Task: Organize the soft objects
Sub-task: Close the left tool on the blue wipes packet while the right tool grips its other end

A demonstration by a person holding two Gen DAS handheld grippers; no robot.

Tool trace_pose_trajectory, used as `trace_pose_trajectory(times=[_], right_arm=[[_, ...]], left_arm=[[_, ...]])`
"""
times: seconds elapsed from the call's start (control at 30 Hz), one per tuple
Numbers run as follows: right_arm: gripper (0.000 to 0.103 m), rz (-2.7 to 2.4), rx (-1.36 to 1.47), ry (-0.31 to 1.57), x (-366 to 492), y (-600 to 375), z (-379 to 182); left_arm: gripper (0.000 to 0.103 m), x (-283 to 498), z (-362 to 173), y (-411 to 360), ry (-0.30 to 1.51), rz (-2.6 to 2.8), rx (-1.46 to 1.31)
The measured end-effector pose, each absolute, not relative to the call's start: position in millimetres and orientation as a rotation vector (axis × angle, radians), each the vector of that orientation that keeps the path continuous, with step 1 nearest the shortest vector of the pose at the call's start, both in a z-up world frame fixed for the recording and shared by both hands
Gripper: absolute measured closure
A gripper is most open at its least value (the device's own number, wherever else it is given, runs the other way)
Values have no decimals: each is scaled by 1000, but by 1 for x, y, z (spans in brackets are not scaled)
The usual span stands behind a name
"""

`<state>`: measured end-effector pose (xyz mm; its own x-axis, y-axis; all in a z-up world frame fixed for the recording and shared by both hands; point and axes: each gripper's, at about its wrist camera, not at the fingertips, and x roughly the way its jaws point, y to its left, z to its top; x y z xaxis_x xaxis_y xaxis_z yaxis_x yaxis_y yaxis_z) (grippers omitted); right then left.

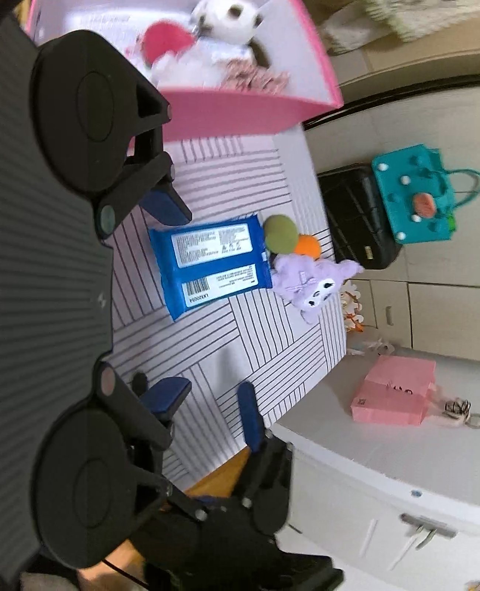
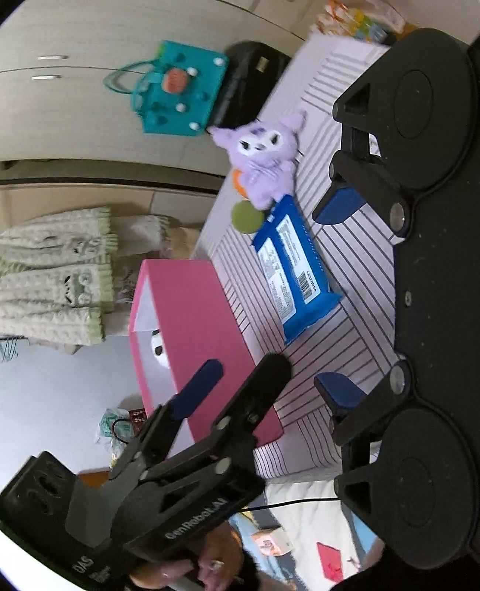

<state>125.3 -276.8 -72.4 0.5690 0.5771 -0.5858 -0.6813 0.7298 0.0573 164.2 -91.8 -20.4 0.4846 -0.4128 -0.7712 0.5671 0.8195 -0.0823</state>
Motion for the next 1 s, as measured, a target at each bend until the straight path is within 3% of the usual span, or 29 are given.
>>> trace_pose_trajectory(times=[0.47,0.8,1.0], right_arm=[[13,729,-102,742,183,-252,-114],[13,752,-27,744,176,-240,-126],[12,780,-83,754,158,-251,-118]], left_arm=[[14,226,-85,-104,1008,-469,65],[14,240,-107,-94,1078,-484,-123],[22,227,-106,-87,1121,-541,-224]])
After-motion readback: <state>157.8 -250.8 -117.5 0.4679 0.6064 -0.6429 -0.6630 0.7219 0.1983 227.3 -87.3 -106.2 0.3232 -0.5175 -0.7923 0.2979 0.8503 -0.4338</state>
